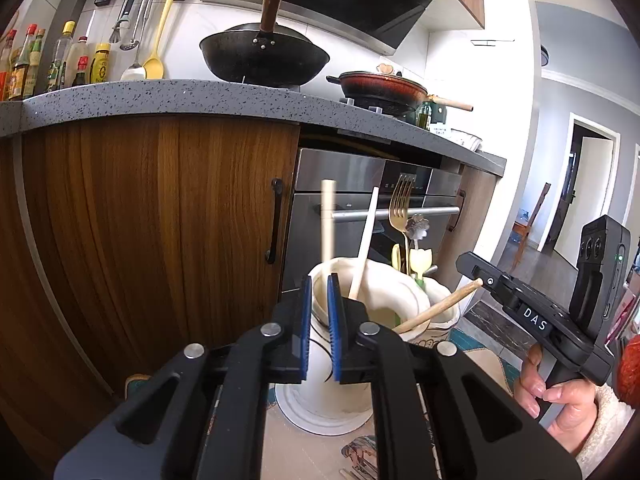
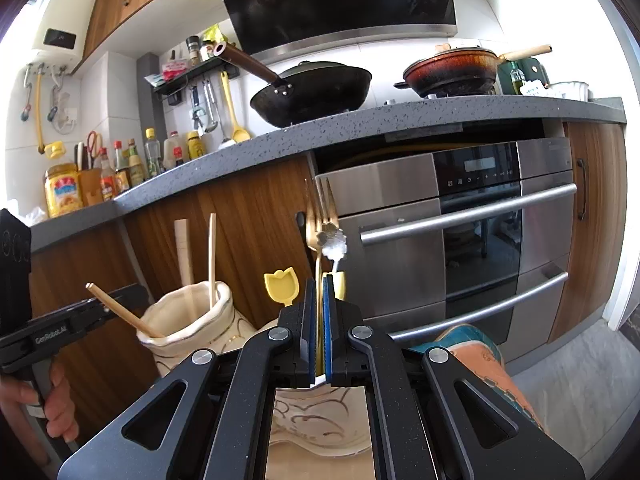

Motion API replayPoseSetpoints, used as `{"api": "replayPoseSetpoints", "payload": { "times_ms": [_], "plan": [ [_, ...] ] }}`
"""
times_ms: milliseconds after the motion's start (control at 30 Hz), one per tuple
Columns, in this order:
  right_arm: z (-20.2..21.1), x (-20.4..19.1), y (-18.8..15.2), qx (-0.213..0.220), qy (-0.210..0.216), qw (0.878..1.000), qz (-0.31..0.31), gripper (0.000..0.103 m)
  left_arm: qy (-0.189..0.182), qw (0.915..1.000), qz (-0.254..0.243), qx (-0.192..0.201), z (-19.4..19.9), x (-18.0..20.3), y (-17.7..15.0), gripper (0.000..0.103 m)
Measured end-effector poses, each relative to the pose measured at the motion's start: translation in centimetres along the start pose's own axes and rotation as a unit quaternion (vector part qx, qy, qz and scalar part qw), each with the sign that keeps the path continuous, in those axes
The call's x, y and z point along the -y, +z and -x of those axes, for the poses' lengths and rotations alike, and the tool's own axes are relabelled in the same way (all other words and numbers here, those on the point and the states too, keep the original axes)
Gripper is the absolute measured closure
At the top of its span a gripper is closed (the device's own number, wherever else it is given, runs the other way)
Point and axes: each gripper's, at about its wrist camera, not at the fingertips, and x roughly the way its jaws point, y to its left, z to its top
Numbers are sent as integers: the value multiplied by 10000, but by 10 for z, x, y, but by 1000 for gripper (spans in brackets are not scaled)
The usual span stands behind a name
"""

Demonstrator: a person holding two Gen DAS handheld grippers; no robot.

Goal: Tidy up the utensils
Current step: 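Open the left tool to drop the chopstick while the right tool releases the spoon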

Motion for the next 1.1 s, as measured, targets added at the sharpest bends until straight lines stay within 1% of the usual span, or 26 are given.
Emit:
{"api": "replayPoseSetpoints", "payload": {
  "times_ms": [33, 133, 200, 233, 267, 300, 333, 367, 400, 433, 500, 533, 567, 600, 633, 667, 700, 733, 833, 1000, 1100],
  "plan": [
    [0, 0, 0, -3, -6, 10000, -4, 99, 9, 10000, -4, 0, 1, 0, 0, 93],
    [1, 2, 0, -16, -13, 10000, -50, 99, 38, 10000, -1, 11, 4, 1, -1, 84],
    [2, 3, 0, -30, -14, 10000, -69, 99, 73, 10000, -11, 2, 6, 2, -2, 76],
    [3, 3, 0, -58, 0, 9999, -83, 99, 133, 9999, -38, 0, 7, 4, -3, 74],
    [3, 3, -1, -82, 2, 9999, -93, 98, 184, 9998, -59, 5, 9, 4, -4, 69],
    [4, 3, -1, -99, -6, 9999, -98, 96, 223, 9997, -74, 12, 11, 5, -5, 64],
    [5, 3, -2, -121, -2, 9999, -104, 87, 250, 9997, -80, 13, 12, 6, -6, 62],
    [6, 3, -3, -138, 14, 9998, -111, 77, 265, 9996, -72, 9, 15, 6, -7, 57],
    [8, 3, -4, -144, 31, 9998, -122, 72, 280, 9996, -61, 0, 17, 7, -9, 50],
    [11, 2, -5, -140, 39, 9998, -123, 67, 325, 9995, -48, -3, 19, 8, -10, 47],
    [16, 1, -7, -130, 54, 9999, -96, 60, 378, 9993, -41, -2, 24, 9, -13, 37],
    [20, 0, -8, -117, 74, 9999, -81, 50, 410, 9992, -39, 1, 26, 9, -14, 34],
    [22, 0, -8, -108, 91, 9999, -79, 35, 457, 9989, -36, 7, 29, 10, -16, 28],
    [27, 0, -9, -75, 137, 9998, -83, 28, 491, 9988, -33, 8, 32, 11, -17, 22],
    [30, -1, -10, -40, 163, 9998, -84, 20, 521, 9986, -29, 8, 35, 12, -18, 20],
    [34, -1, -11, -6, 175, 9998, -78, 14, 573, 9984, -16, 5, 38, 12, -19, 15],
    [39, -2, -13, 22, 179, 9998, -61, 10, 618, 9981, -6, 3, 41, 13, -20, 11],
    [42, -2, -14, 44, 173, 9998, -52, 8, 650, 9979, -4, 3, 44, 13, -22, 10],
    [50, -1, -17, 15, 135, 9999, -64, 6, 758, 9971, -45, -33, 52, 15, -27, 6],
    [60, 4, -25, -95, 107, 9998, -107, 5, 891, 9956, -108, -285, 61, 21, -40, 6],
    [64, 7, -31, -191, 49, 9998, -95, 5, 879, 9947, -99, -523, 63, 26, -54, 6]
  ]
}}
